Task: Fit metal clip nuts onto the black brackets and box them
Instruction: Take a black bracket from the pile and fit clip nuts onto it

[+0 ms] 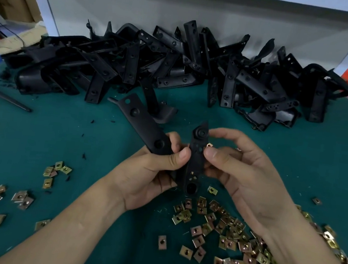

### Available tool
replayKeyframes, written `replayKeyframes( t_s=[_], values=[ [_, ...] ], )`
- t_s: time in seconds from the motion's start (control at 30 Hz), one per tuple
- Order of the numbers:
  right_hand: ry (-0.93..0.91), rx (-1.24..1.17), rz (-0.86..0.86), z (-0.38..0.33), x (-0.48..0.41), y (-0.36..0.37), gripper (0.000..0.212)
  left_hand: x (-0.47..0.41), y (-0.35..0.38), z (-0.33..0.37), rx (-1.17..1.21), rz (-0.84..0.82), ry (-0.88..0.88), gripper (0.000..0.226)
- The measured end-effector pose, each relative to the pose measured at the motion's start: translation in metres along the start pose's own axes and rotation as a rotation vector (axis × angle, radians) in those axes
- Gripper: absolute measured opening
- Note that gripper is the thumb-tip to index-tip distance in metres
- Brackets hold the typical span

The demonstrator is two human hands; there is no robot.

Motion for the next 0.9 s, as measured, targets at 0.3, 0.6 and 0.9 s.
replayKeyframes(
  t_s=[0.3, 0.6, 0.9],
  values=[
    [0.206, -0.140, 0.038, 0.012, 0.002, 0.004, 0.019, -0.003, 0.001, -0.002, -0.058, 0.069, 0.081, 0.026],
    [0.060, 0.220, 0.032, -0.002, 0.006, 0.009, 0.039, -0.004, 0.001, -0.003, -0.022, 0.096, 0.083, 0.023],
    [0.490, 1.245, -0.194, -0.048, 0.030, -0.093, 0.057, -0.010, -0.012, 0.002, 0.175, 0.198, 0.111, 0.013]
  ],
)
Point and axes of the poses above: each hand's wrist, its own x-axis away from the middle knuckle, its own y-axis out of the palm, z = x × y, the point moved 3 cm from there along -x, towards the middle knuckle, and after that the axes turned 2 degrees about -z, right-handed, at the moved point
